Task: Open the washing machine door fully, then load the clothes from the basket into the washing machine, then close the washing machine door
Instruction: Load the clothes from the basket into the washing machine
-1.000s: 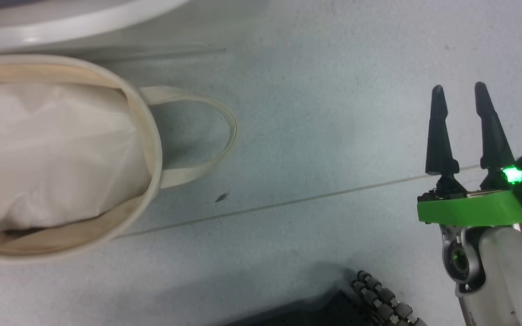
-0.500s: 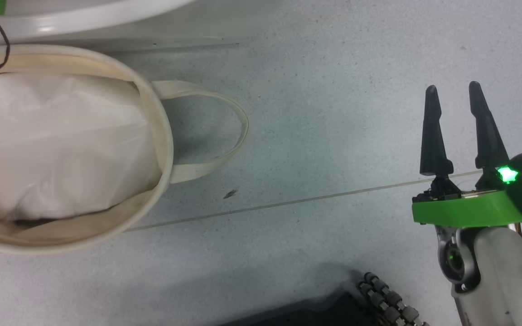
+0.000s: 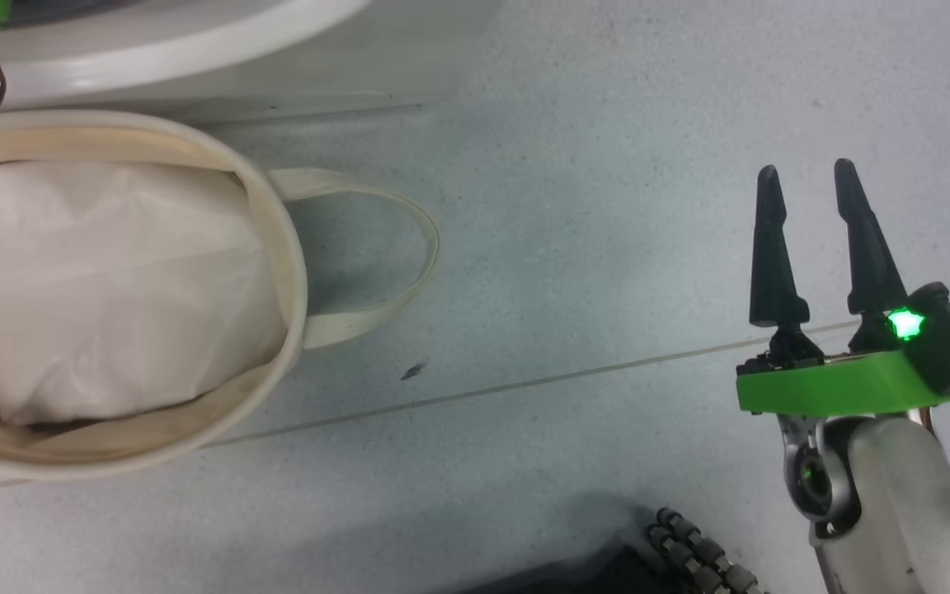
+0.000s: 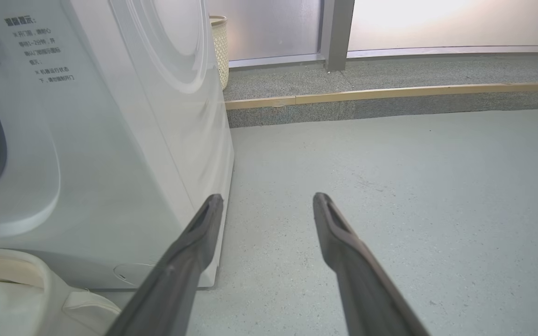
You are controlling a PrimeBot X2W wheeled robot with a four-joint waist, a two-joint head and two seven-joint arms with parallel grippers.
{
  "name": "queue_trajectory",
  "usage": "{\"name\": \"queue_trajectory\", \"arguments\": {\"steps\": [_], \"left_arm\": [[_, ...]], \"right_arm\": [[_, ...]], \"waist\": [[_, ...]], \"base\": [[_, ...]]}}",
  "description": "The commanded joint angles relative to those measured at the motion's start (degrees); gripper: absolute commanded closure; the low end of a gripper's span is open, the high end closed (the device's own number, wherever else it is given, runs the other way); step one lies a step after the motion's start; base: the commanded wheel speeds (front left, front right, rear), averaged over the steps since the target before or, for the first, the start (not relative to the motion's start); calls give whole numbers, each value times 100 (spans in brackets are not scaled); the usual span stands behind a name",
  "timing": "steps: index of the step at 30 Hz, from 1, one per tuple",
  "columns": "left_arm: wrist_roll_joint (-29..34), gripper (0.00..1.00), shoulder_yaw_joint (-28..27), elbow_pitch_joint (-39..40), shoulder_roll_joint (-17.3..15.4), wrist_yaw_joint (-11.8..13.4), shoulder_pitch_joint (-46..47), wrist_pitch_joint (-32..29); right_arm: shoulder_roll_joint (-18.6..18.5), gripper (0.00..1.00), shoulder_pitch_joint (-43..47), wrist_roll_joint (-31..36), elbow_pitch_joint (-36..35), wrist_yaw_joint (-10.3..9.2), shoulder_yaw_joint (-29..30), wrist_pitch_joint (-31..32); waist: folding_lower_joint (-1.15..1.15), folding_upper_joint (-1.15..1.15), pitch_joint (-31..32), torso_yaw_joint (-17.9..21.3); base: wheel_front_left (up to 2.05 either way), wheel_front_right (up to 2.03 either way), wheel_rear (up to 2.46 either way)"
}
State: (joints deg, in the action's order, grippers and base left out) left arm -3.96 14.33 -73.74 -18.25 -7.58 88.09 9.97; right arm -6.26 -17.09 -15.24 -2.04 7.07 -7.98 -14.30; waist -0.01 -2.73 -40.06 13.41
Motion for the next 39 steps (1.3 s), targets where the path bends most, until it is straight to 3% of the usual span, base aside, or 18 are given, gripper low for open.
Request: {"name": "queue_trajectory", "arguments": {"steps": [1,11,16,31,35,39], "left_arm": [[-35,0,-5,135,-201,23,129,141],[-409,0,-227,8,-129,209,-538,259],[-668,0,-401,189,75,199,-975,483],[-876,0,-785,2482,491,61,-3577,502],[-654,0,-863,2957,516,292,-4337,502],[-676,0,-946,3368,577,204,-4968,502]], "right_arm": [[-12,0,132,-47,-100,42,-126,-70],[-96,0,3,-224,157,42,-220,-70],[-132,0,-13,-322,284,42,-231,-70],[-322,0,97,-666,815,42,-567,-70],[-479,0,86,-729,935,42,-647,-70],[-592,0,119,-802,1005,42,-743,-70]], "waist": [[1,0,101,-57],[1,0,626,-240],[1,0,959,-431],[1,0,2299,-923],[1,0,2707,-1024],[1,0,3098,-1136]], "base": [[0,0,0],[0,0,0],[0,0,0],[0,0,0],[0,0,0],[0,0,0]]}}
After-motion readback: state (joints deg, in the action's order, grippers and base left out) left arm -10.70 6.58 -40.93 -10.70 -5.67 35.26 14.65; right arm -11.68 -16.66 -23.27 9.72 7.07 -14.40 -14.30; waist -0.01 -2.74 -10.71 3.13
